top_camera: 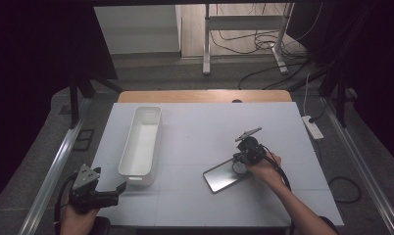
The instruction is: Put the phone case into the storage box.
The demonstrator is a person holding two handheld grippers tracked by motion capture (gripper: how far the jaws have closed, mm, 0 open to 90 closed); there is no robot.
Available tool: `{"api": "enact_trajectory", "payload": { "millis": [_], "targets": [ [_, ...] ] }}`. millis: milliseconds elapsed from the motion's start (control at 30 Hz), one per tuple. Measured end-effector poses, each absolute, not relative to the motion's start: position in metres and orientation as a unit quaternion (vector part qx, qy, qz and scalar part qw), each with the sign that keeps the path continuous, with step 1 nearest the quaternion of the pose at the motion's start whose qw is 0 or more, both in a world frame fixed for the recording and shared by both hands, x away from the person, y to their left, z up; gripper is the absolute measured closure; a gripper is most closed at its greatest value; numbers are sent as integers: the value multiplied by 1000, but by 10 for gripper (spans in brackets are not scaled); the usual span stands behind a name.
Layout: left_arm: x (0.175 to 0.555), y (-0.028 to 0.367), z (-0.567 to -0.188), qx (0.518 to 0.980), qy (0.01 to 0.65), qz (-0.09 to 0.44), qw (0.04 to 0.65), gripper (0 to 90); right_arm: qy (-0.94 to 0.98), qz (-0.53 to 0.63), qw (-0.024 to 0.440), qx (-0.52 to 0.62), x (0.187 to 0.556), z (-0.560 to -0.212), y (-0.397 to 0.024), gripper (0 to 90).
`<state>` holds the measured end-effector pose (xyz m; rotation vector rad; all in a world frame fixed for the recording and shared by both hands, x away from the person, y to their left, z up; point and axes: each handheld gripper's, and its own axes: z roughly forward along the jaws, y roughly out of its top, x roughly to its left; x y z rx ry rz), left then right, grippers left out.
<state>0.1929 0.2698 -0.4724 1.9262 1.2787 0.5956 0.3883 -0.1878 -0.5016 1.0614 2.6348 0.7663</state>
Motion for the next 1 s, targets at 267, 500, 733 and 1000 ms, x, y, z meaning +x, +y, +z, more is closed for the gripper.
{"api": "enact_trajectory", "payload": {
  "millis": [267, 500, 733, 1000],
  "targets": [
    [193, 270, -472, 750, 499, 231, 367, 16, 890, 266, 97, 359, 394, -503, -181, 897],
    [193, 270, -472, 750, 499, 231, 368, 16, 891, 269, 97, 354, 399, -504, -173, 897],
    [193, 270, -472, 750, 499, 232, 368, 16, 891, 275, 93, 349, 404, -505, -162, 897],
    [193, 270, -472, 749, 499, 232, 369, 16, 892, 281, 88, 342, 409, -507, -150, 897]
  ]
}}
